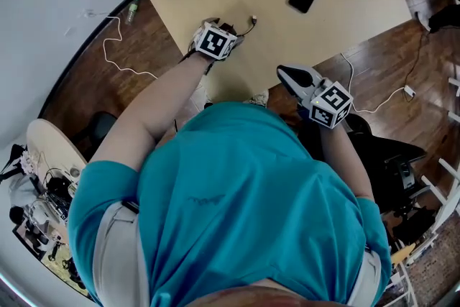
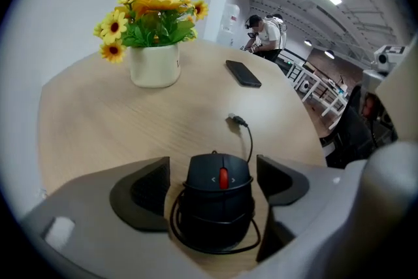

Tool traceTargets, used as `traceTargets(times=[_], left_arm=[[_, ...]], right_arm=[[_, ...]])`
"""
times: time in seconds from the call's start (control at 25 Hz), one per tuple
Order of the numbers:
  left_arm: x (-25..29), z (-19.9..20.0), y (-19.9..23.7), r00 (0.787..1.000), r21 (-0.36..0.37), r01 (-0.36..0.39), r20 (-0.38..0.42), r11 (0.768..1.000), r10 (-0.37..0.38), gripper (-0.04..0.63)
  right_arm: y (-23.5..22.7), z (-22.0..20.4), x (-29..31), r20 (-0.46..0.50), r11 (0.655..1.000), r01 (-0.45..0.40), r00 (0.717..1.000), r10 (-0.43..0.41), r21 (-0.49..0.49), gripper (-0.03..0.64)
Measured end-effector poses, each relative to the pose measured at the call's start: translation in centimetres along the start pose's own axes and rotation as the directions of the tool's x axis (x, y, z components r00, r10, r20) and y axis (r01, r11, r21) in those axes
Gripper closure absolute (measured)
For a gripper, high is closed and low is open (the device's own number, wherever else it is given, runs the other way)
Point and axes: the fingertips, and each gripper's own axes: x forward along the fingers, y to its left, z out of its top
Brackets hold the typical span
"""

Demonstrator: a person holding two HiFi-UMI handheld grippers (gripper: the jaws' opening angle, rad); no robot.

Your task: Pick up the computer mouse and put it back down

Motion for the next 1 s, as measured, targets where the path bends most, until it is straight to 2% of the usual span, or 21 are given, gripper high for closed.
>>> traceTargets(times=[0.24,0.28,0.44,0.68,1.0], left_arm=[[0.6,-0.7,0.3,0.997,0.089,-0.072,0.008,0.993,0.072,0.258],[0.7,-0.7,0.2,0.998,0.099,-0.067,0.005,0.993,0.067,0.279],[1.2,-0.4,-0.8,1.0,0.127,-0.012,-0.005,0.992,0.013,0.287],[-1.7,1.7,-0.9,0.999,0.104,-0.022,0.043,0.994,0.018,0.291],[-4.1,3.1,-1.9,0.994,0.04,0.009,0.113,0.999,-0.013,0.291]], right_arm=[[-0.5,-0.6,-0.9,-0.002,1.0,0.01,1.0,-0.01,0.008,0.614],[-0.5,-0.7,-1.0,-0.002,1.0,0.01,1.0,-0.01,0.009,0.614],[-0.3,-0.7,-1.1,0.0,1.0,0.006,1.0,-0.006,0.007,0.614],[-0.4,-0.5,-1.3,0.01,1.0,0.006,1.0,-0.006,0.005,0.614],[-0.1,0.3,-1.6,0.028,1.0,-0.014,1.0,0.015,-0.018,0.614]])
